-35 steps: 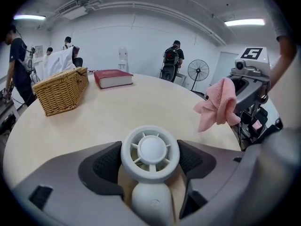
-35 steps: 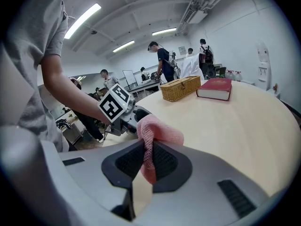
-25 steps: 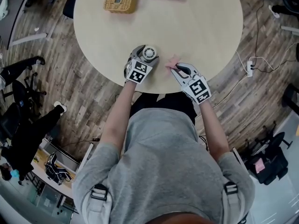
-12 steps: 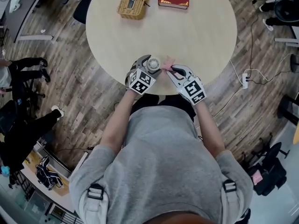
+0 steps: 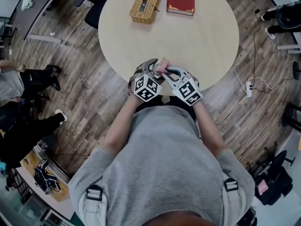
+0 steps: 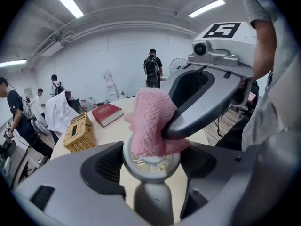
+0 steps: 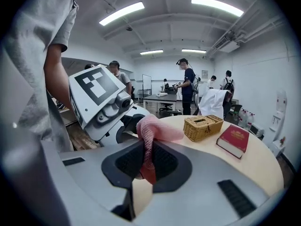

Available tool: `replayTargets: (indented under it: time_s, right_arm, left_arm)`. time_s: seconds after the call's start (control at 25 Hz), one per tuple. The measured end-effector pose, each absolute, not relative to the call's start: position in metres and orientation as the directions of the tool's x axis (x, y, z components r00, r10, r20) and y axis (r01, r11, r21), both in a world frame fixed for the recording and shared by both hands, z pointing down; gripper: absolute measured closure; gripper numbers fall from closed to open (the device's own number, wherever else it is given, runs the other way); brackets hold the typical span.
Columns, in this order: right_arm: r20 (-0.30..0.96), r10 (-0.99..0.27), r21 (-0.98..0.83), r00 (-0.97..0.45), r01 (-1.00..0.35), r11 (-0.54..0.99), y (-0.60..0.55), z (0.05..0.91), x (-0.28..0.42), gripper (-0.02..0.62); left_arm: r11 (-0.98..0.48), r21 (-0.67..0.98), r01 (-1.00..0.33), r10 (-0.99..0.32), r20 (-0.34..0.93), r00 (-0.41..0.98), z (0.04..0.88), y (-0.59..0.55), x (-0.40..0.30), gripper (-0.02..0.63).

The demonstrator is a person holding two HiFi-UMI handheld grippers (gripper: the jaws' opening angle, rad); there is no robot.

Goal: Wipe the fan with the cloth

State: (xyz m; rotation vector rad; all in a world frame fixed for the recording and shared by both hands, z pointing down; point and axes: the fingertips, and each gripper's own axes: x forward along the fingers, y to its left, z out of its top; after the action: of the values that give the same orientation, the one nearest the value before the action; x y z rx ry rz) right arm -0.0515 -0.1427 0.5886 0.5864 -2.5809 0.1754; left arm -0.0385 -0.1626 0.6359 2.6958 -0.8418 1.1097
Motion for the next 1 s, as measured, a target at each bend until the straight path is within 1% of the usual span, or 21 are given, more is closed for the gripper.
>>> replayTargets:
  time_s: [0.4,0.56,0.76,0.88,1.0]
  right_arm:
    - [0.468,-0.397,0.108,-0.789,-0.395,0.912,-0.134,0.561,-0.083,0.552]
    - [0.476,-0.375,0.108,-0.795,-0.370,0.923,-0.123,0.553,-0.092,0.554]
    - [0.502,-0.311,0.061,-0.807,-0.326,0.944,-0.106,0.554,-0.094,0.554]
    - [0.511,-0.309,0.046,-0.802,-0.333,0.942,-0.102,0.553,-0.088,0.554]
    - [0.544,-0.328,0.090,-0.772,-0.336,0.938,-0.097,0.553,-0.078,0.554]
  left_arm:
    - [-0.861,-0.198,-0.468,-0.468,0.668,0.578,0.607,-0.140,-0.040,0.233]
    - [-0.865,-0.208,-0.457,-0.469,0.656,0.591,0.599,-0.133,-0.041,0.233]
    - [-0.865,-0.237,-0.442,-0.481,0.642,0.597,0.594,-0.129,-0.041,0.233]
    - [-0.868,-0.257,-0.426,-0.483,0.638,0.600,0.592,-0.128,-0.039,0.233]
    - [-0.870,-0.266,-0.416,-0.483,0.633,0.606,0.590,-0.126,-0.038,0.233]
